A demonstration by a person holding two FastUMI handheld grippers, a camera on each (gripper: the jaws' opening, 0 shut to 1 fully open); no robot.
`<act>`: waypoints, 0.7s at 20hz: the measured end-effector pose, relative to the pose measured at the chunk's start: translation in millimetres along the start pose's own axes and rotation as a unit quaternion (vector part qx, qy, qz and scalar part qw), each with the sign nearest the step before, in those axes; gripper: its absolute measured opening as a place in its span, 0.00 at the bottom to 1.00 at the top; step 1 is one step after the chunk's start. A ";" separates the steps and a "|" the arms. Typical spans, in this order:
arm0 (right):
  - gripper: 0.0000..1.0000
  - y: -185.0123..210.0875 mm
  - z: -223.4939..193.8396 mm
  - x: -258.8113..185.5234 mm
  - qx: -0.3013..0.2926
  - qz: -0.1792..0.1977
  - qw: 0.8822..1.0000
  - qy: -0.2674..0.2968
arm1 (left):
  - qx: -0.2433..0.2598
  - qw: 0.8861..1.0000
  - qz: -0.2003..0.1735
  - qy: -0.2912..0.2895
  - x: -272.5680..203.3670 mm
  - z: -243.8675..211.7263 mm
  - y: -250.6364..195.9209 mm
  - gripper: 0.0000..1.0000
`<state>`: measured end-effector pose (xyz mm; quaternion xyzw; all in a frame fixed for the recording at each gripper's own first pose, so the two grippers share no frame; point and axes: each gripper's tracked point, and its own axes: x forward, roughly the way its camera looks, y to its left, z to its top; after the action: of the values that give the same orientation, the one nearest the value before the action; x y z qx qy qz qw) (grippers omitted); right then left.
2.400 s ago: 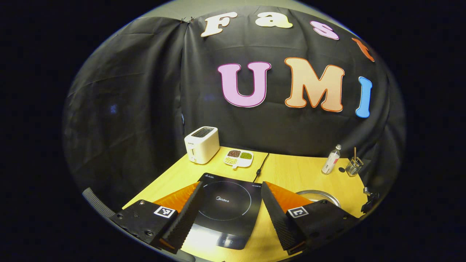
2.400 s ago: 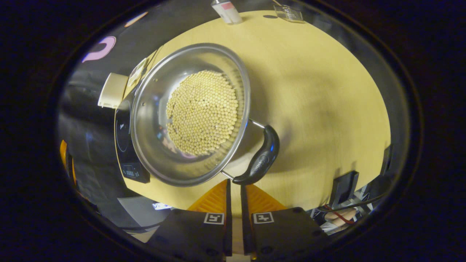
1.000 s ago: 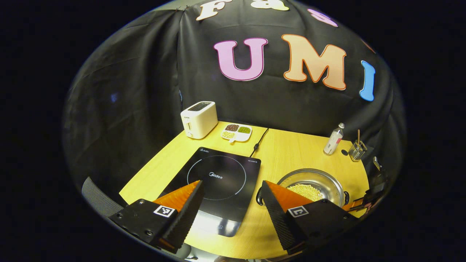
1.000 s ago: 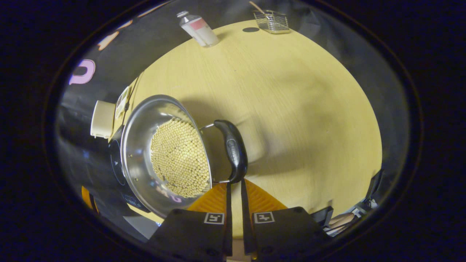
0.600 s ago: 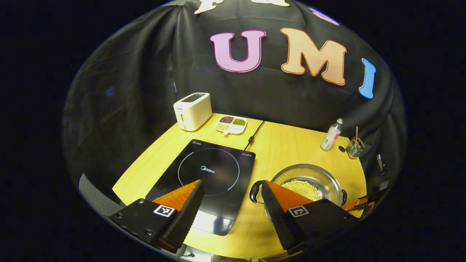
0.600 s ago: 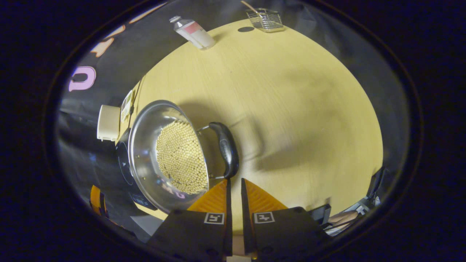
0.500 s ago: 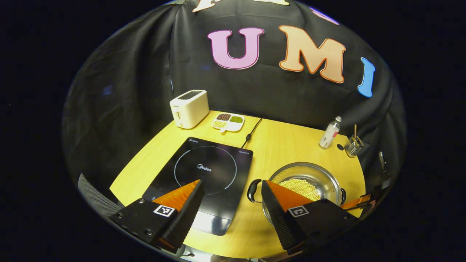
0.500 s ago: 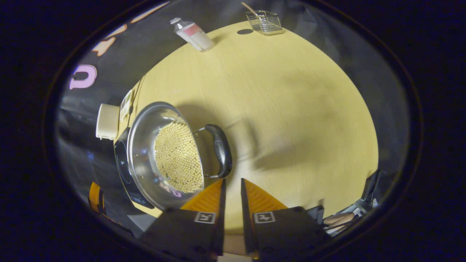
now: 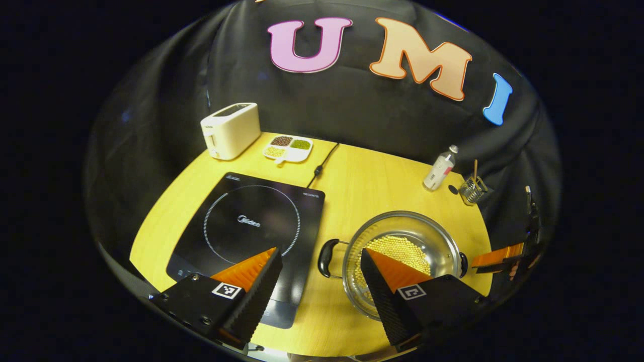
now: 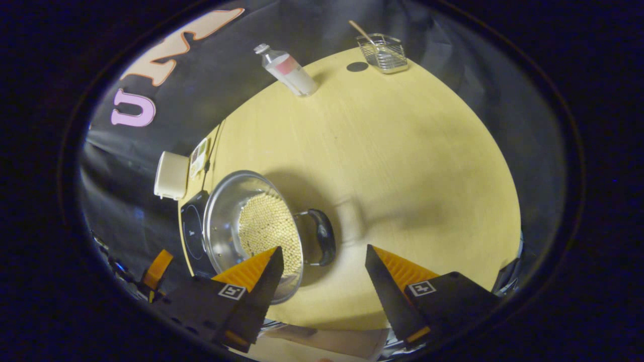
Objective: First push the handle of the pot to place it horizontally, then grasp the pot with both hands and set it on the induction cooktop.
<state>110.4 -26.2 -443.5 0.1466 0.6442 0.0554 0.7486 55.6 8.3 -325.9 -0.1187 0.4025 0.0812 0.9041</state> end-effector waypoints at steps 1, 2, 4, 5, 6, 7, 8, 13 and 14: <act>1.00 3.2 2.1 3.6 -0.004 0.004 1.000 0.001 | 0.002 1.000 -0.007 0.015 6.3 -6.8 -1.7 0.96; 0.94 3.5 1.0 6.7 -0.011 0.005 1.000 0.004 | 0.007 0.999 -0.011 0.034 13.1 -14.4 -1.8 0.96; 1.00 5.7 -0.3 14.2 -0.026 0.008 1.000 0.013 | 0.015 0.998 -0.020 0.062 24.5 -25.7 -3.0 0.96; 0.94 6.5 0.0 17.3 -0.033 0.009 0.999 0.018 | 0.014 0.997 -0.025 0.076 31.1 -30.1 -4.4 0.96; 1.00 7.7 -1.0 21.4 -0.038 0.012 0.999 0.022 | 0.011 0.996 -0.029 0.089 35.3 -34.0 -6.2 0.96; 1.00 7.7 -2.2 24.7 -0.045 0.014 0.999 0.028 | 0.009 0.995 -0.033 0.098 40.2 -36.6 -8.4 0.96; 0.94 7.4 -4.5 27.0 -0.052 0.016 0.998 0.034 | 0.011 0.994 -0.036 0.107 45.9 -37.1 -9.0 0.96; 1.00 6.9 -9.8 43.1 -0.076 0.020 0.995 0.060 | 0.009 0.985 -0.037 0.168 67.0 -52.8 -7.6 0.92; 0.94 6.7 -9.9 46.4 -0.077 0.019 0.995 0.062 | 0.009 0.984 -0.037 0.175 70.8 -54.4 -7.2 0.91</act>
<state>109.1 -5.8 -486.8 0.0971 0.6807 0.1277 0.7148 65.8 -10.2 -412.9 -0.1378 0.5502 0.0225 0.8232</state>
